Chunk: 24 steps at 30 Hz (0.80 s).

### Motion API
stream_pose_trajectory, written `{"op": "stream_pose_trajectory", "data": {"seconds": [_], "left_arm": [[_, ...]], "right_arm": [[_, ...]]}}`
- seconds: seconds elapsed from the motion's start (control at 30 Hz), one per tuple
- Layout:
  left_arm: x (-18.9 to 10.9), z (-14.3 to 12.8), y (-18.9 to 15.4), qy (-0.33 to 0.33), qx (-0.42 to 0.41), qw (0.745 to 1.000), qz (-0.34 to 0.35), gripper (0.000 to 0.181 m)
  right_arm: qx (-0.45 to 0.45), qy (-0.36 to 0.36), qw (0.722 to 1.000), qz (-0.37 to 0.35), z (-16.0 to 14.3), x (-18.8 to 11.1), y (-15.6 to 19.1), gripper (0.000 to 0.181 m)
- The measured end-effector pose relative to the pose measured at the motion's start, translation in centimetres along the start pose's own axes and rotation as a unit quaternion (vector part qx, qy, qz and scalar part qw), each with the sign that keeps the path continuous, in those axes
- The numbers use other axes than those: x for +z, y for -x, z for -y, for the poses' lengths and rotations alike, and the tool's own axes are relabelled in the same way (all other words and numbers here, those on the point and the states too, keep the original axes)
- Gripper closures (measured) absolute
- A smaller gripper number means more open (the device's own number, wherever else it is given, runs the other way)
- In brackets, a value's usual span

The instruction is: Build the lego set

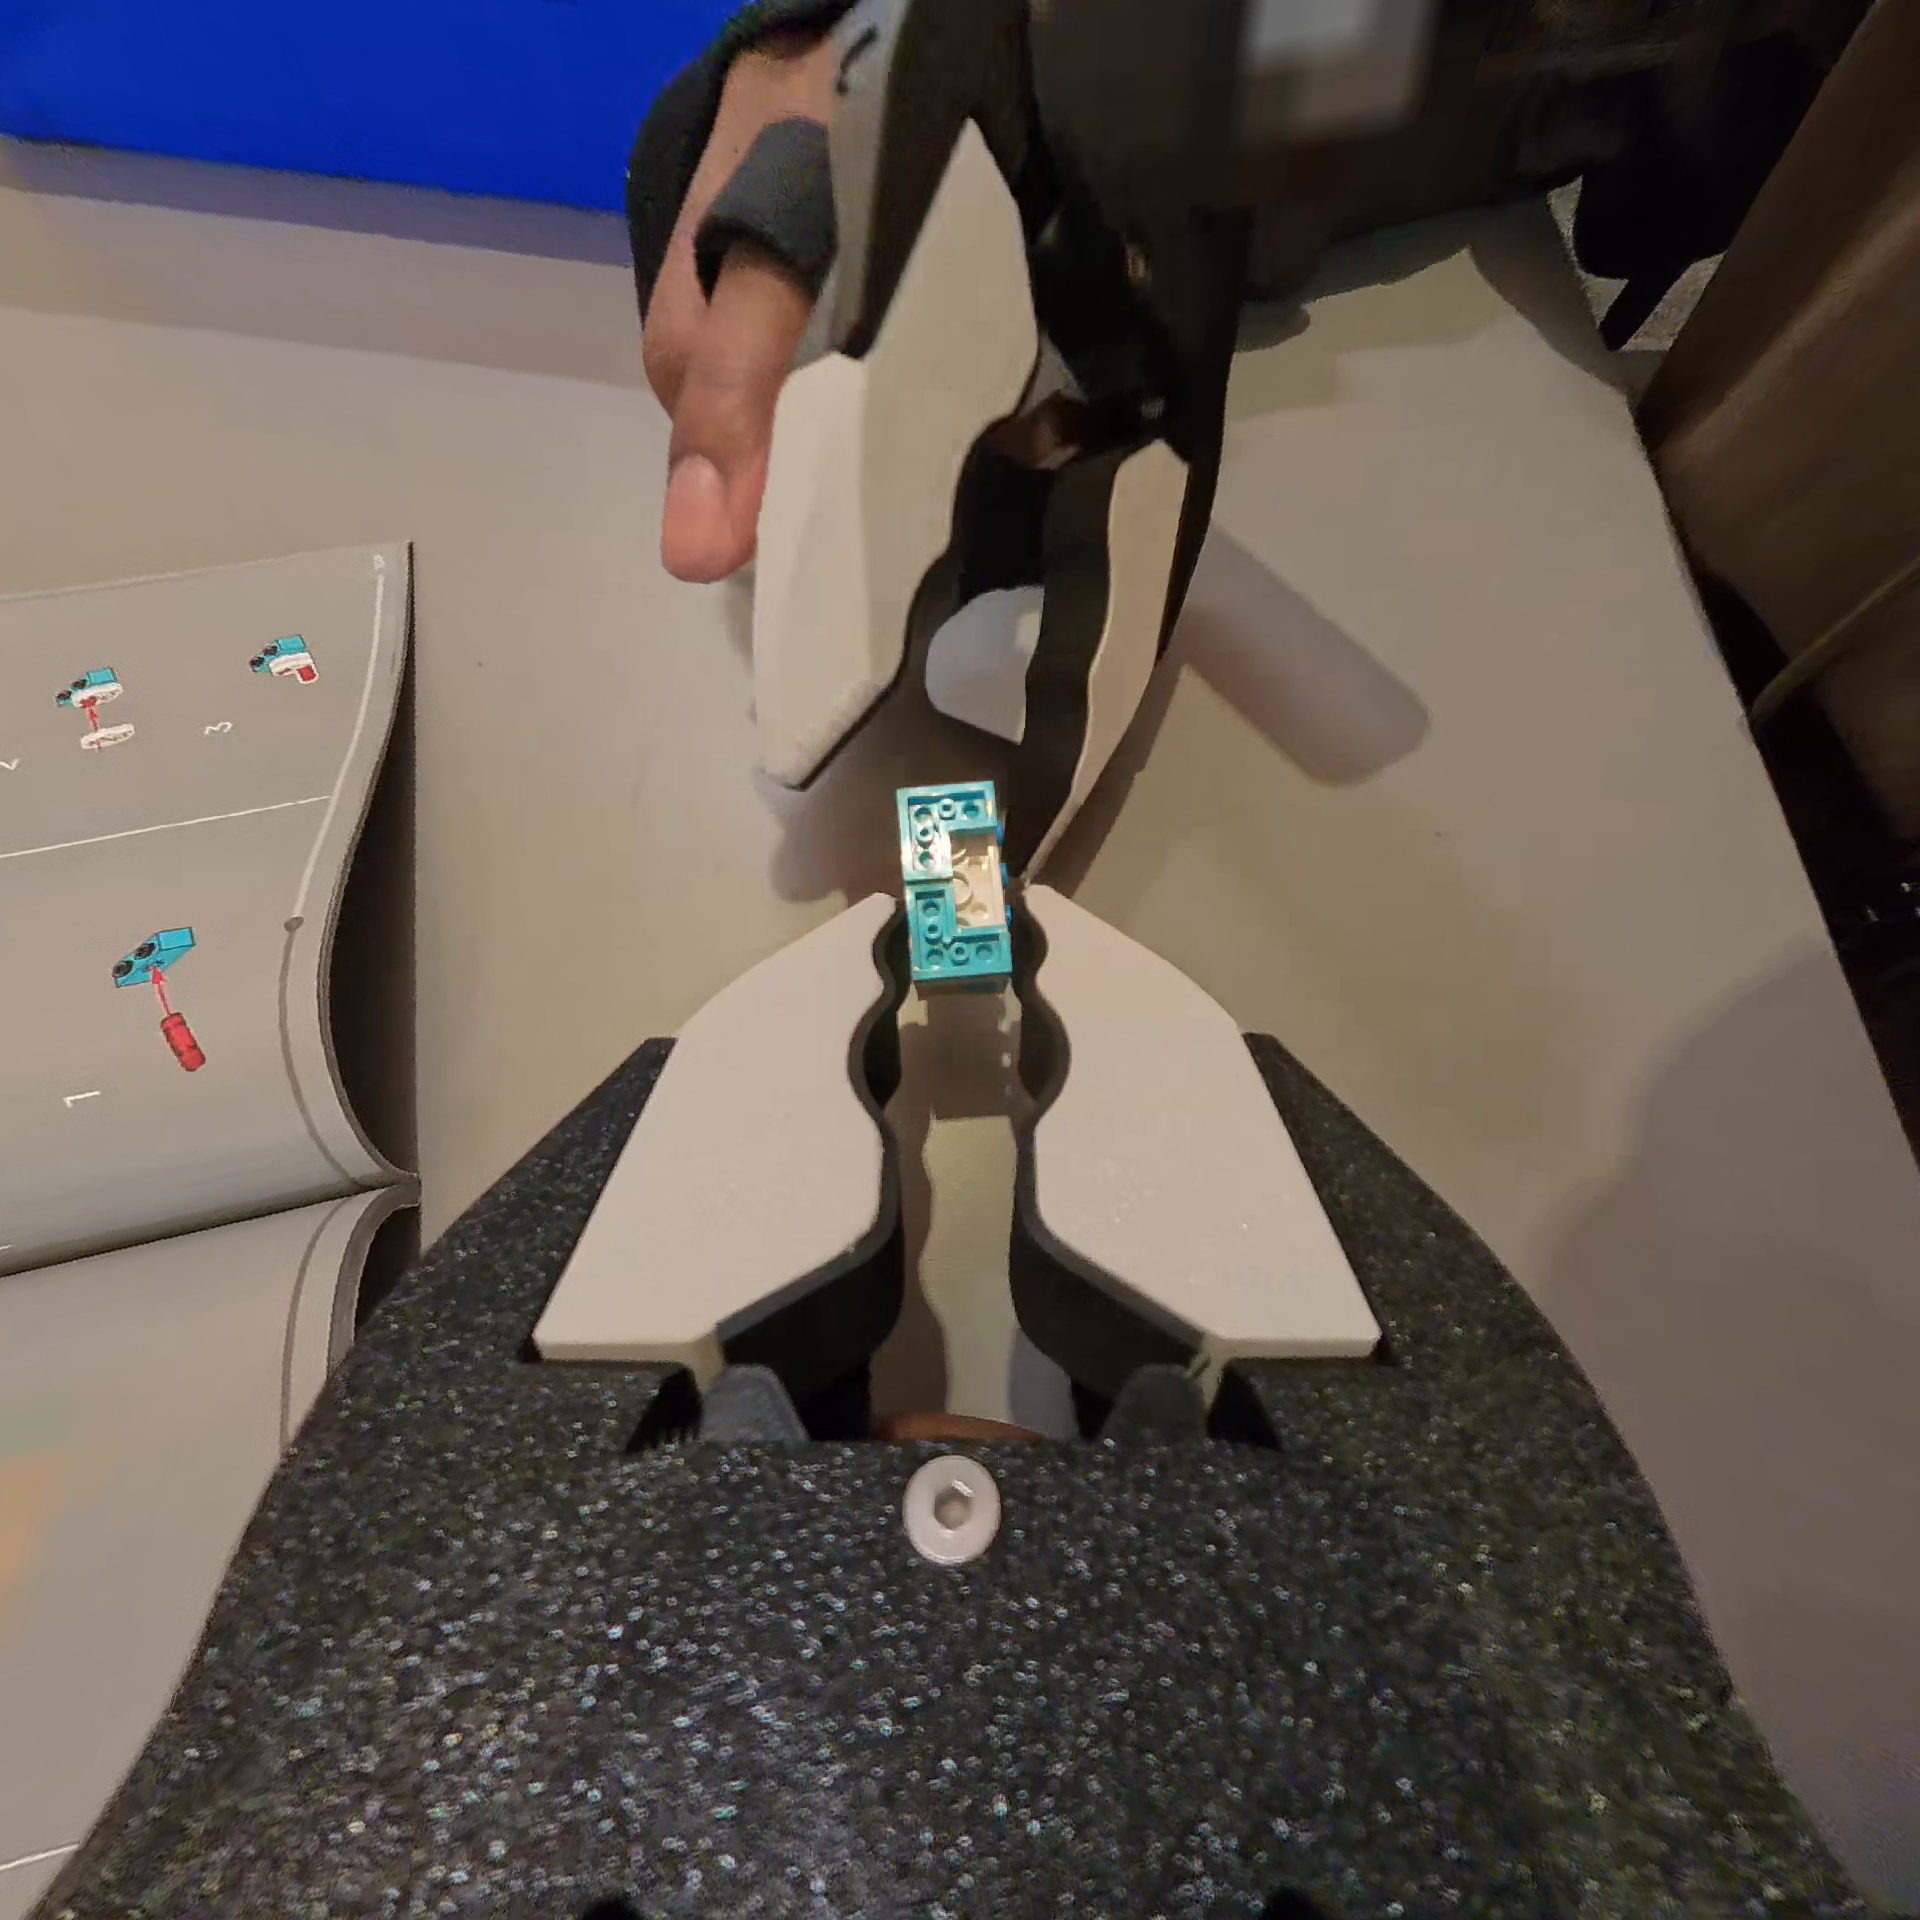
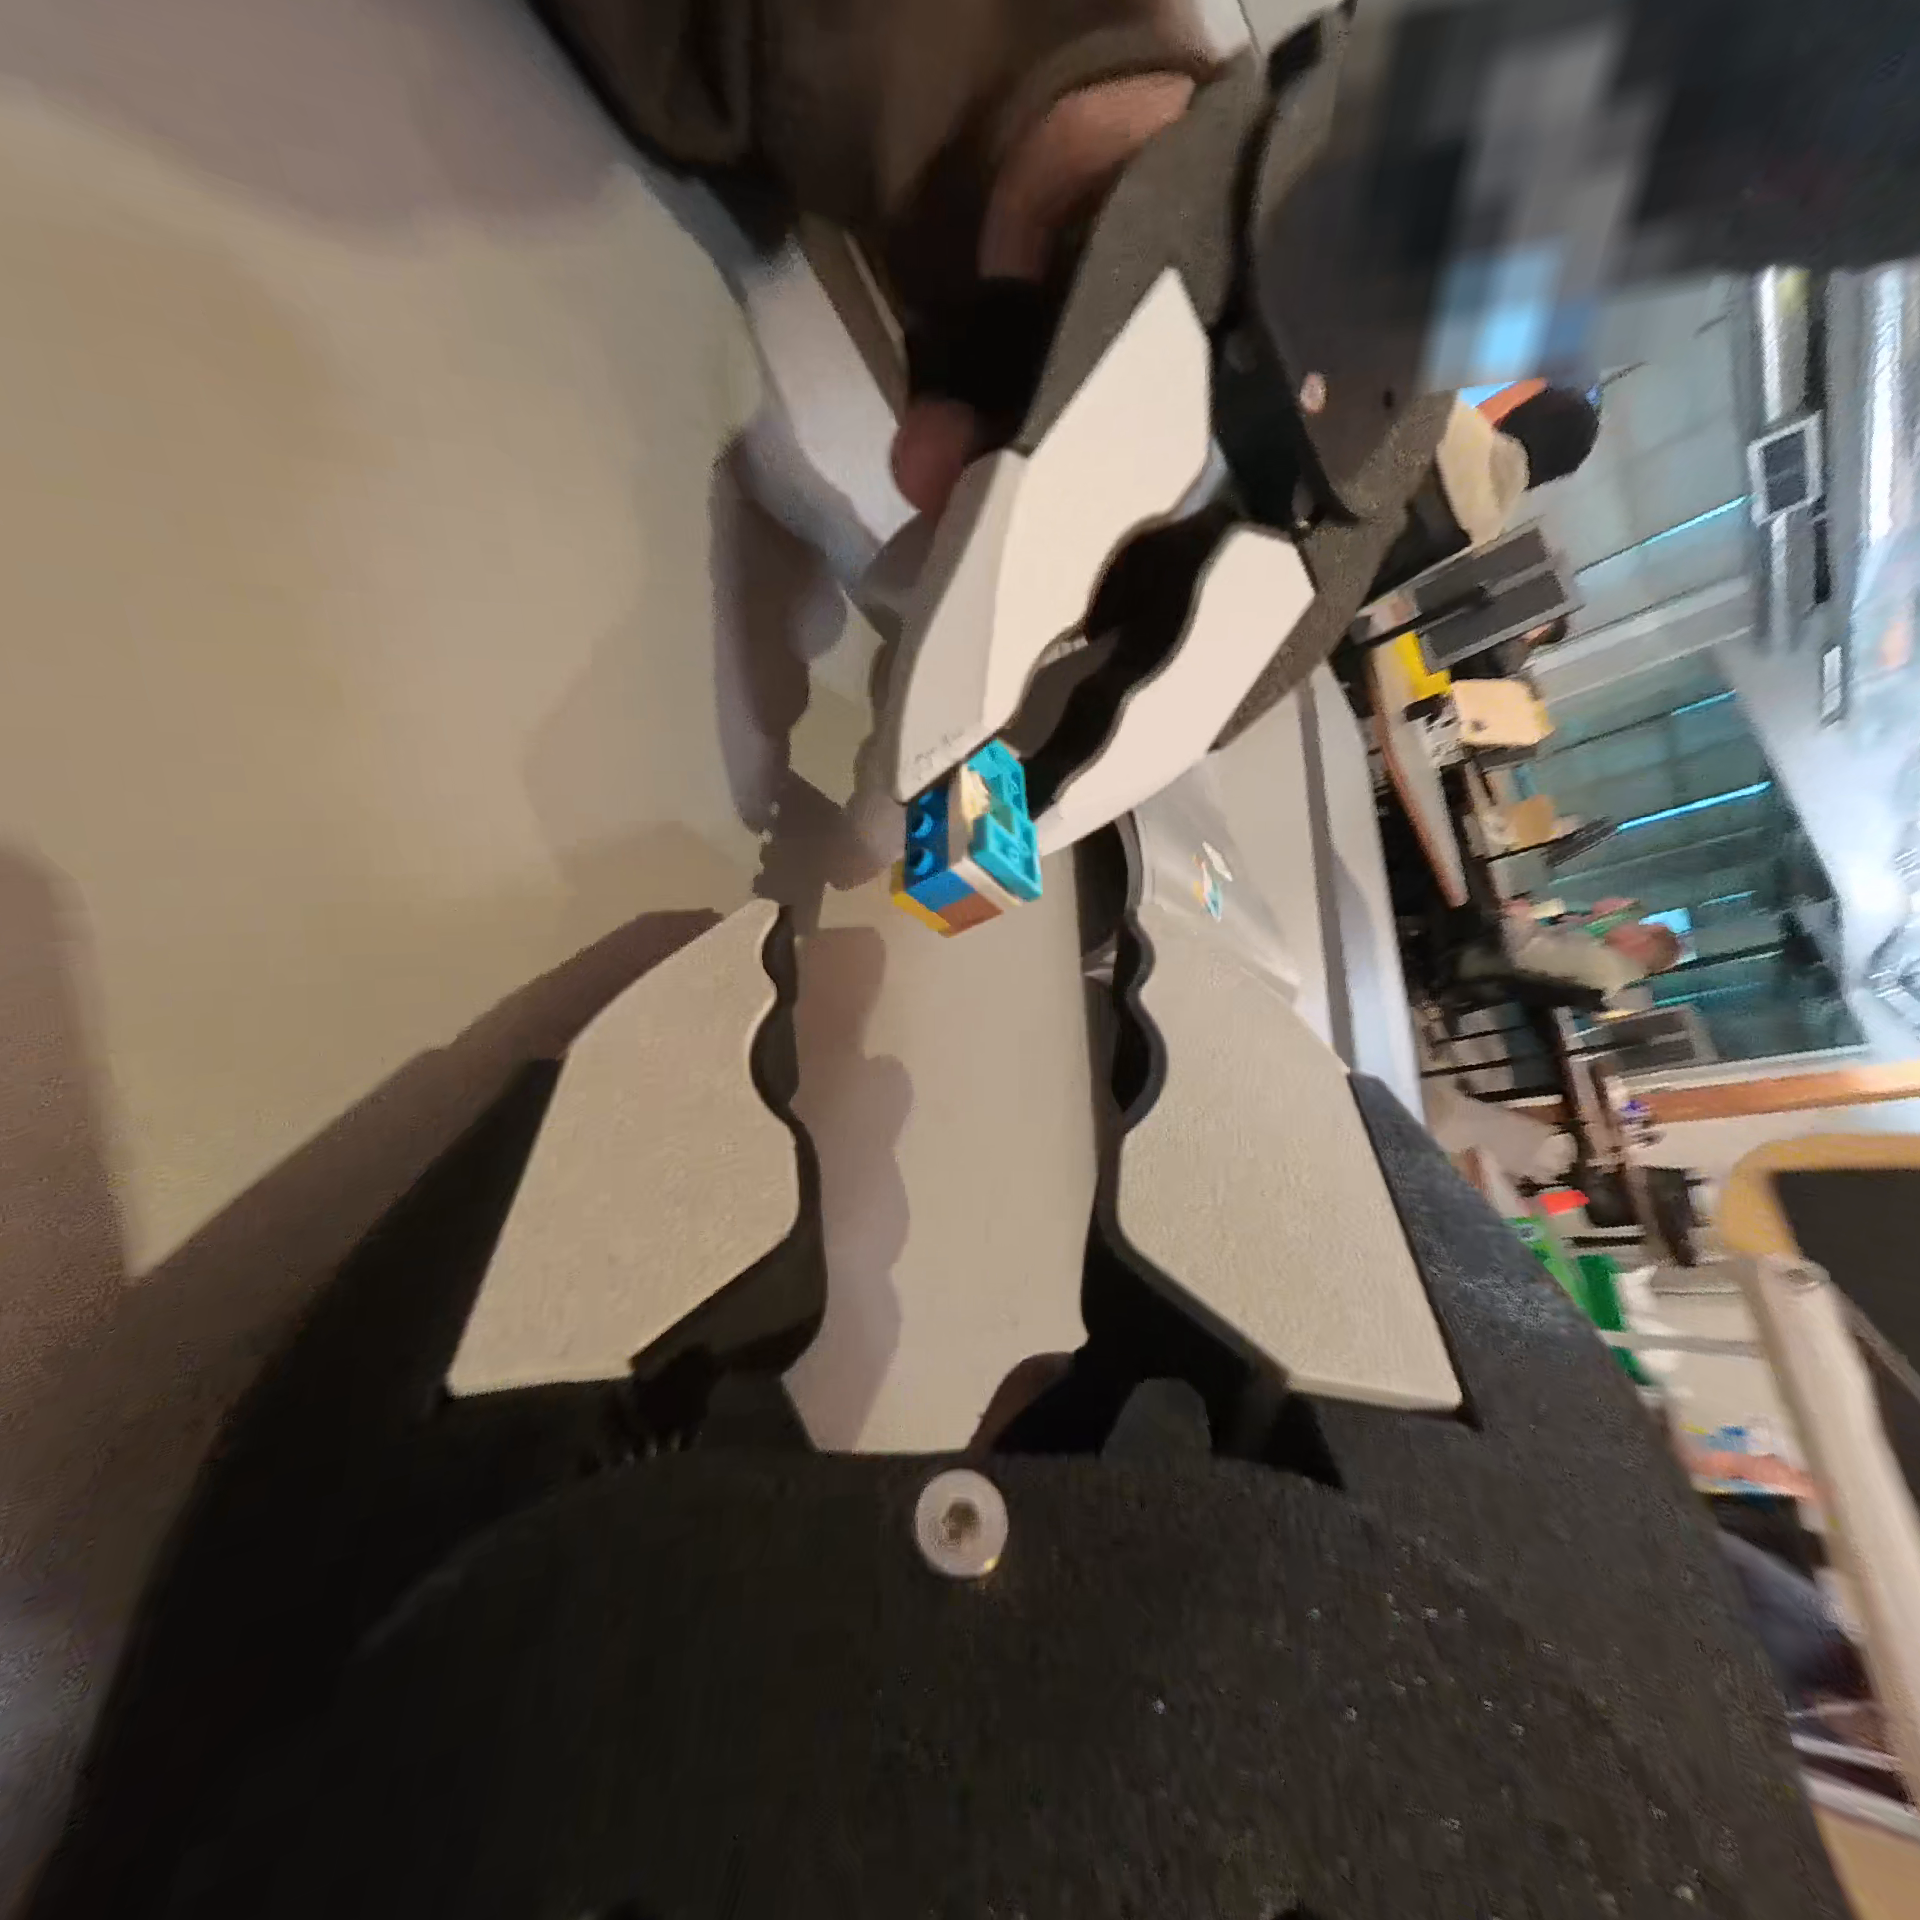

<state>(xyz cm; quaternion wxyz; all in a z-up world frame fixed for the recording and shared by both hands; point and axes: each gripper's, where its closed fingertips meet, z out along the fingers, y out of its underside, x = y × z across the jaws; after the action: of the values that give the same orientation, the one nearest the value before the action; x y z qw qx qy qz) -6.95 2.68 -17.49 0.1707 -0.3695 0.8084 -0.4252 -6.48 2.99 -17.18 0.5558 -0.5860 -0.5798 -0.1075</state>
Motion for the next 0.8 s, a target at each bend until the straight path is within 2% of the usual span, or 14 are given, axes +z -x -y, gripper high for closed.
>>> {"op": "stream_pose_trajectory", "data": {"seconds": [0.23, 0.4, 0.63, 0.8], "left_arm": [[0.1, 0.0, -0.5, 0.001, -0.006, 1.000, -0.016, 0.163], [0.3, -0.1, -0.7, 0.004, -0.007, 1.000, -0.021, 0.163], [0.3, 0.0, -0.8, 0.000, -0.011, 1.000, -0.027, 0.163], [0.2, 0.2, -0.8, -0.012, -0.030, 0.999, -0.036, 0.163]], "right_arm": [[-0.111, 0.008, 0.992, -0.052, 0.6, 0.3, -0.2, 0.125], [-0.149, 0.006, 0.987, -0.060, 1.0, 0.4, 0.2, 0.132], [-0.183, 0.020, 0.980, -0.071, 0.9, 0.7, 0.4, 0.155], [-0.187, 0.022, 0.979, -0.075, 1.0, 0.6, 0.1, 0.156]]}}
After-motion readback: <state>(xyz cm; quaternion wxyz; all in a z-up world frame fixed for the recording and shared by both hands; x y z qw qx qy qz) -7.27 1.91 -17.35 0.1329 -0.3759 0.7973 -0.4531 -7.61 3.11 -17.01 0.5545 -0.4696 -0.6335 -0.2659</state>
